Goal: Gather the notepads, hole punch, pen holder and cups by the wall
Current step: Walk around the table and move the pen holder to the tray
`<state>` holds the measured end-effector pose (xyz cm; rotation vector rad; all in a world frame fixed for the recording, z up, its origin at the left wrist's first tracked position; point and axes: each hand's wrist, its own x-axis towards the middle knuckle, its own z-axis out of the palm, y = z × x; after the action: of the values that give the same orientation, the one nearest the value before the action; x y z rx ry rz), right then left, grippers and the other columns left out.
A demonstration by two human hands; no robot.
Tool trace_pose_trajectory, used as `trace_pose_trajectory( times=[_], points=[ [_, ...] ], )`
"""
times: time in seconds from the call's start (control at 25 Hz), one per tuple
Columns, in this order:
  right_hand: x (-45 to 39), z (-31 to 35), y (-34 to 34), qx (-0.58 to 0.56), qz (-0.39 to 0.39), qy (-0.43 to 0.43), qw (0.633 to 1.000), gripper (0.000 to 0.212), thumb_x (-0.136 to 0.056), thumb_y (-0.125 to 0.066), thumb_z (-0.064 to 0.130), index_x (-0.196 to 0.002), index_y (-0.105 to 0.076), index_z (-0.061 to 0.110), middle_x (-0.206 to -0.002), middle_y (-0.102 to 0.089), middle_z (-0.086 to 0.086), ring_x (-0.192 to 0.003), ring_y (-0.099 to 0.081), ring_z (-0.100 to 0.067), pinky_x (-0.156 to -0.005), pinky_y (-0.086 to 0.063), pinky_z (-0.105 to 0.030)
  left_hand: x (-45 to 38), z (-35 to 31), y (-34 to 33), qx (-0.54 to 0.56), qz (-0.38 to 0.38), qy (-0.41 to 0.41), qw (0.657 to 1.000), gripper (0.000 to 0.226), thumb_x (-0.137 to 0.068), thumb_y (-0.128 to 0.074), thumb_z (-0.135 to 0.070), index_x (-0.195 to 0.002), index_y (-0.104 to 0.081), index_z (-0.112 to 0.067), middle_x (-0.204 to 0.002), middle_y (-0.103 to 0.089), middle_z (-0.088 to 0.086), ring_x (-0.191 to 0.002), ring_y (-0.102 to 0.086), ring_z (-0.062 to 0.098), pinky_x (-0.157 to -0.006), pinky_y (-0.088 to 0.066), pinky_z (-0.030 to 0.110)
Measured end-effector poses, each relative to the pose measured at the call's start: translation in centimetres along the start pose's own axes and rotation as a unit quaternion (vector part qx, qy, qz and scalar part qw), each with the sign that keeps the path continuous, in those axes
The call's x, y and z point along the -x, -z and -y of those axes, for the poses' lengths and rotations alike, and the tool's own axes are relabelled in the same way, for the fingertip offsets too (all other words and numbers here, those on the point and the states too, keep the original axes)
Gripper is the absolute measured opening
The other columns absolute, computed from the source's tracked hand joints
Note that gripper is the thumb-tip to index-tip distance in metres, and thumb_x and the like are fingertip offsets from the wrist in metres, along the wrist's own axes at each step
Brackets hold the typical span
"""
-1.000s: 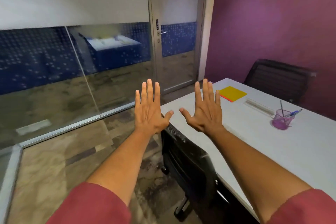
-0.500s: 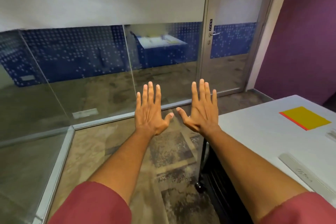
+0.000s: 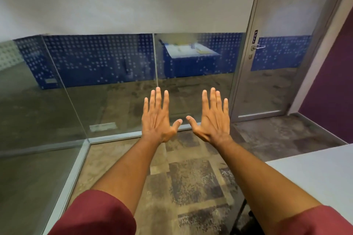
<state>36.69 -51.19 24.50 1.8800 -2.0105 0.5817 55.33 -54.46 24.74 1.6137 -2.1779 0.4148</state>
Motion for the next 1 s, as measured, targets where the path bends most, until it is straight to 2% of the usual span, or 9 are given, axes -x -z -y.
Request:
trace_pose_trajectory(
  times=[0.24,0.52,0.76,1.0],
  points=[
    [-10.4,2.1,-5.8,0.025,-0.028,-0.045,0.998,0.099,-0.083,-0.026,0.074,-0.156,0.0,0.012,-0.163,0.004,-0.019,-0.151,0.003,-0.033,-0.121,-0.005,-0.056,-11.3,5.4,-5.7,0.021,-0.024,-0.033,0.999,0.102,-0.083,-0.026,-0.075,-0.154,0.016,-0.015,-0.162,0.019,0.016,-0.15,0.017,0.03,-0.123,0.0,0.05],
    [-24.2,3.0,-8.5,0.049,-0.101,-0.092,0.989,0.1,-0.082,-0.028,0.074,-0.156,-0.003,0.012,-0.163,0.0,-0.019,-0.152,0.001,-0.032,-0.121,-0.004,-0.055,-27.9,9.0,-8.3,0.042,-0.054,-0.108,0.992,0.101,-0.084,-0.022,-0.076,-0.153,0.02,-0.015,-0.16,0.026,0.015,-0.149,0.022,0.03,-0.123,0.001,0.05],
    [-33.6,-2.8,-7.4,0.105,-0.155,-0.118,0.975,0.101,-0.082,-0.03,0.075,-0.157,-0.001,0.014,-0.164,0.003,-0.016,-0.152,0.005,-0.03,-0.122,-0.003,-0.055,-40.3,5.6,-9.5,0.091,-0.112,-0.156,0.977,0.102,-0.084,-0.022,-0.077,-0.152,0.023,-0.015,-0.16,0.026,0.015,-0.148,0.023,0.03,-0.123,0.002,0.05],
    [-43.5,-12.5,-4.2,0.172,-0.218,-0.14,0.95,0.102,-0.082,-0.029,0.076,-0.156,-0.001,0.012,-0.164,0.004,-0.017,-0.152,0.004,-0.031,-0.121,-0.001,-0.055,-53.0,-1.9,-8.9,0.128,-0.177,-0.189,0.957,0.102,-0.084,-0.021,-0.077,-0.151,0.024,-0.015,-0.159,0.027,0.016,-0.148,0.024,0.03,-0.123,0.004,0.049]
  ],
)
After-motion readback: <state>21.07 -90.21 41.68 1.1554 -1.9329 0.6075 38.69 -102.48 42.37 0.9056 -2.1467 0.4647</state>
